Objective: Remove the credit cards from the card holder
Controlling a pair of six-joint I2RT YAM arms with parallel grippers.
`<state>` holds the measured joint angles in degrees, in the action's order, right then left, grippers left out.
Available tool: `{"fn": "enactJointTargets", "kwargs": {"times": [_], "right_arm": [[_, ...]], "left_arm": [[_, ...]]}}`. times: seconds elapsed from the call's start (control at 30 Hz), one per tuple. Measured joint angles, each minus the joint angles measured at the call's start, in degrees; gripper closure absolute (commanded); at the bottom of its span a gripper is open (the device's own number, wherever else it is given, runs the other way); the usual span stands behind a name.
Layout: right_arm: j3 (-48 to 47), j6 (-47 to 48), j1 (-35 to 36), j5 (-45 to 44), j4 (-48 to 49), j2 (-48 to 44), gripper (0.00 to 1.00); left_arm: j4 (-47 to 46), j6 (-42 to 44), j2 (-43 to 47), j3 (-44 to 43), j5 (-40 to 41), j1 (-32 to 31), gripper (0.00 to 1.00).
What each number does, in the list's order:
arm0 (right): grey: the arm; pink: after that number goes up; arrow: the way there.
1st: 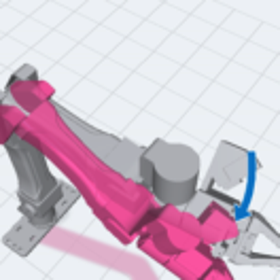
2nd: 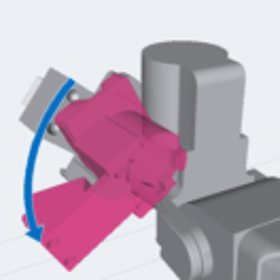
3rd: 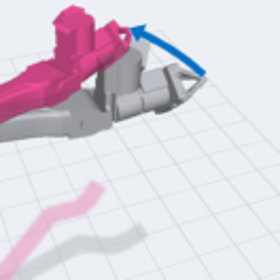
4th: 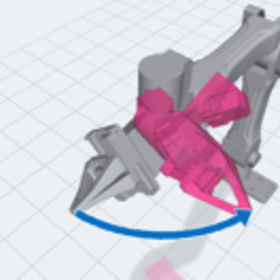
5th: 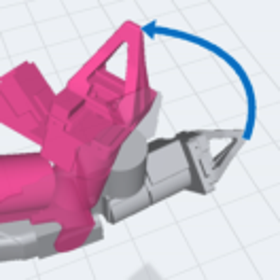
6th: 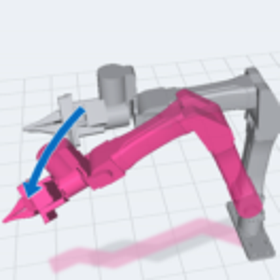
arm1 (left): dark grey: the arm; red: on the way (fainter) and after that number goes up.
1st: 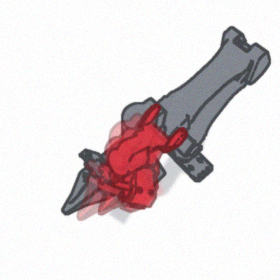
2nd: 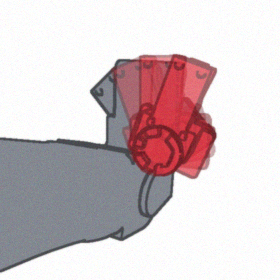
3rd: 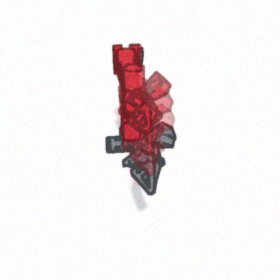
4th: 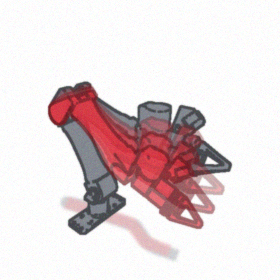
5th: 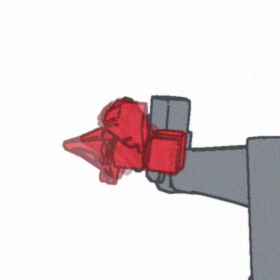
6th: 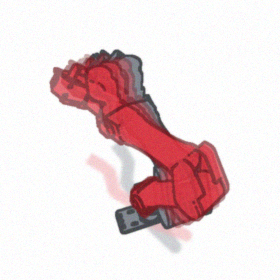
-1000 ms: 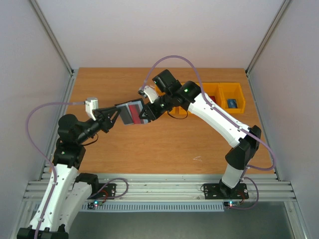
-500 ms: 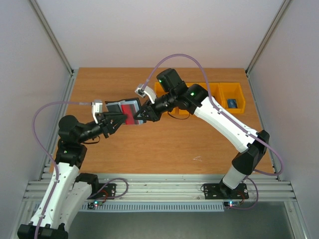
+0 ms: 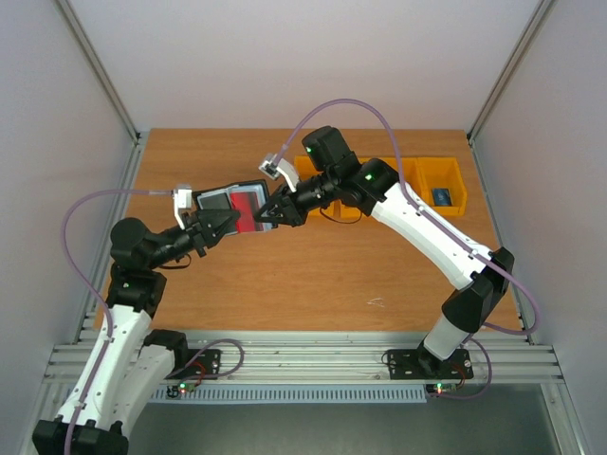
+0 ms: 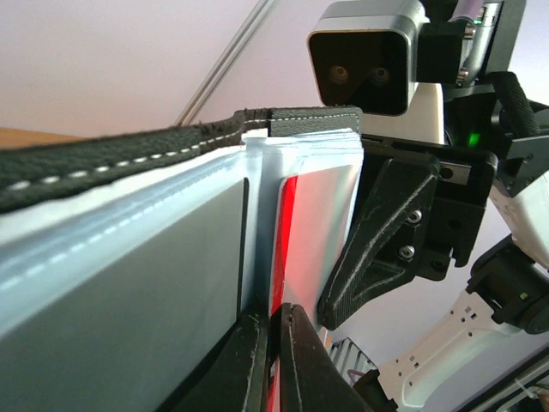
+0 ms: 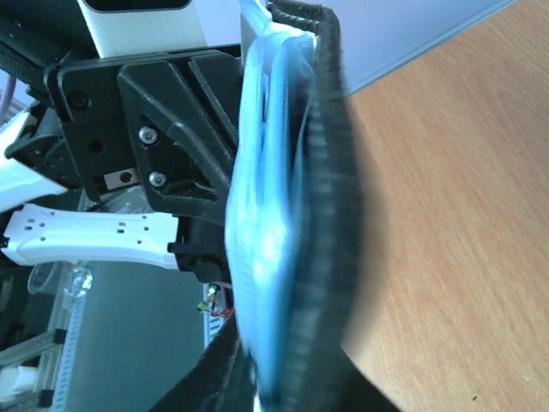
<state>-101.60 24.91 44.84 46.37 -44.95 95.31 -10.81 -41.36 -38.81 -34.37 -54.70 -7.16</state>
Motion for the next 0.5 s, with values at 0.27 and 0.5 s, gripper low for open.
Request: {"fn": "enactJointTargets", "kwargs": {"times": [0.27, 0.5], "right_arm": [[5.33, -0.81, 0.11, 4.72, 5.68, -0.87, 0.47], [9.44, -2.56, -4.13, 10.4, 7.37, -4.59, 0.67]], "left_arm": [[3.61, 1.38, 1.36, -0.48, -2.67, -1.01, 1.0], [5.03, 2.19, 1.46, -0.48, -2.97, -0.31, 1.0]]}}
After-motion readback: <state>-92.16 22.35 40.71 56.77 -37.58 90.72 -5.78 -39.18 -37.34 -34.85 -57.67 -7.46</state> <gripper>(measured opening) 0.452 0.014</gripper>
